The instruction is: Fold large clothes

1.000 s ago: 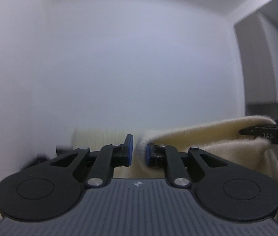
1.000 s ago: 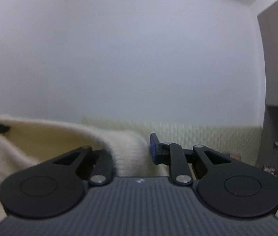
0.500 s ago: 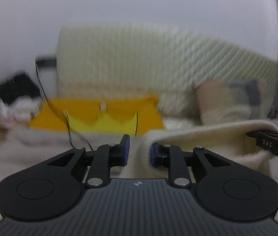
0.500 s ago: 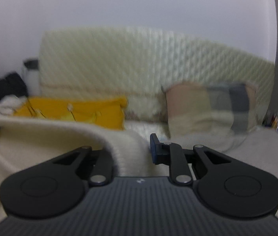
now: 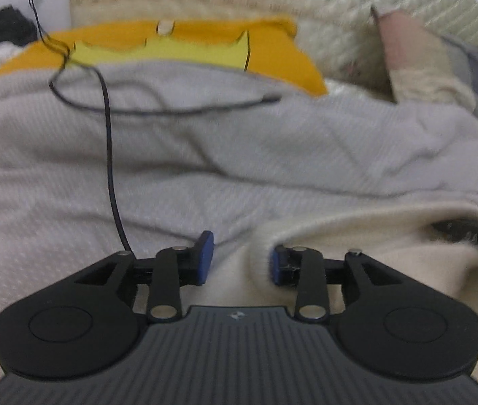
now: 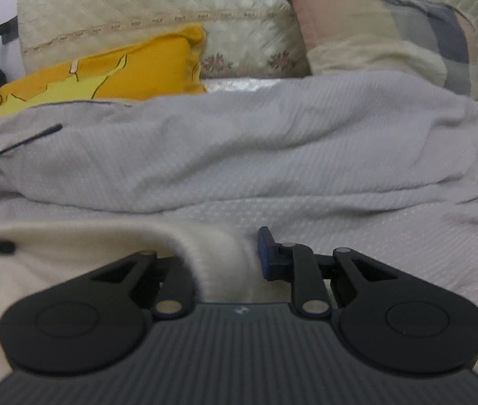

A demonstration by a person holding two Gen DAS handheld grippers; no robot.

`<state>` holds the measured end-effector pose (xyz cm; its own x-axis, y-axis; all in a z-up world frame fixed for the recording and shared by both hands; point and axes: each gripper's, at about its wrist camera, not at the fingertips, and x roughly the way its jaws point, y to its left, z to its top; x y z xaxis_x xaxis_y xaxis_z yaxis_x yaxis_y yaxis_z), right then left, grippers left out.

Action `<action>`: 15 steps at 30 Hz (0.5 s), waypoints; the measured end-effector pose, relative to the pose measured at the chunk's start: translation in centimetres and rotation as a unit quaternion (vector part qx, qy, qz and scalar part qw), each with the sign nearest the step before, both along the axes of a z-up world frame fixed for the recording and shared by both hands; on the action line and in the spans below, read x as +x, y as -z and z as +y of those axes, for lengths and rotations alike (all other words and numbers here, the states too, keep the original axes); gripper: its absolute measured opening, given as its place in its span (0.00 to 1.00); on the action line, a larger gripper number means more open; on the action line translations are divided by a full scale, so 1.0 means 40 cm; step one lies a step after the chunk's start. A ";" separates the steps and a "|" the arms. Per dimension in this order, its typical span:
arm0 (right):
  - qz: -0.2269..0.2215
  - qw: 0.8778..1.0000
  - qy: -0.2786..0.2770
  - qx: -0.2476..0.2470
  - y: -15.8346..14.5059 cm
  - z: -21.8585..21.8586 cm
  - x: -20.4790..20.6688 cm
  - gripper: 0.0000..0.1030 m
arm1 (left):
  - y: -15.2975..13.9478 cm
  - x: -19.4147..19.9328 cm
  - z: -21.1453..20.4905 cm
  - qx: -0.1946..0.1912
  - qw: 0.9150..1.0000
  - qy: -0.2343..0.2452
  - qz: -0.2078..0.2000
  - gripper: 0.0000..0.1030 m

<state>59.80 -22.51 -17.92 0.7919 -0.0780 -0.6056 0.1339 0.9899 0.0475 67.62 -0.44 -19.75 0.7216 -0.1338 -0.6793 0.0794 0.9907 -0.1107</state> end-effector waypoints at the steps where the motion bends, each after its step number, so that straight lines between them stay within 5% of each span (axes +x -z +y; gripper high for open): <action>1: 0.003 1.000 -0.001 0.005 0.007 -0.006 0.011 0.21 | 0.000 0.000 0.002 -0.002 1.000 -0.001 0.005 0.42; 7: 0.004 1.000 -0.008 0.007 -0.009 -0.003 0.008 0.21 | -0.049 -0.034 -0.004 -0.007 1.000 0.014 0.019 0.47; 9: 0.007 1.000 -0.009 0.016 -0.019 -0.005 -0.002 0.25 | -0.086 -0.060 -0.008 -0.020 0.999 0.027 0.019 0.69; 10: 0.009 1.000 -0.004 0.025 -0.026 -0.010 -0.008 0.28 | -0.100 -0.070 -0.010 -0.026 0.999 0.031 0.017 0.72; 12: 0.008 0.999 -0.002 0.040 -0.041 -0.013 -0.023 0.50 | -0.137 -0.101 -0.023 -0.021 0.999 0.048 -0.001 0.79; 15: -0.010 0.999 -0.017 0.035 -0.076 -0.002 -0.070 0.63 | -0.189 -0.153 -0.047 -0.005 0.997 0.068 -0.024 0.81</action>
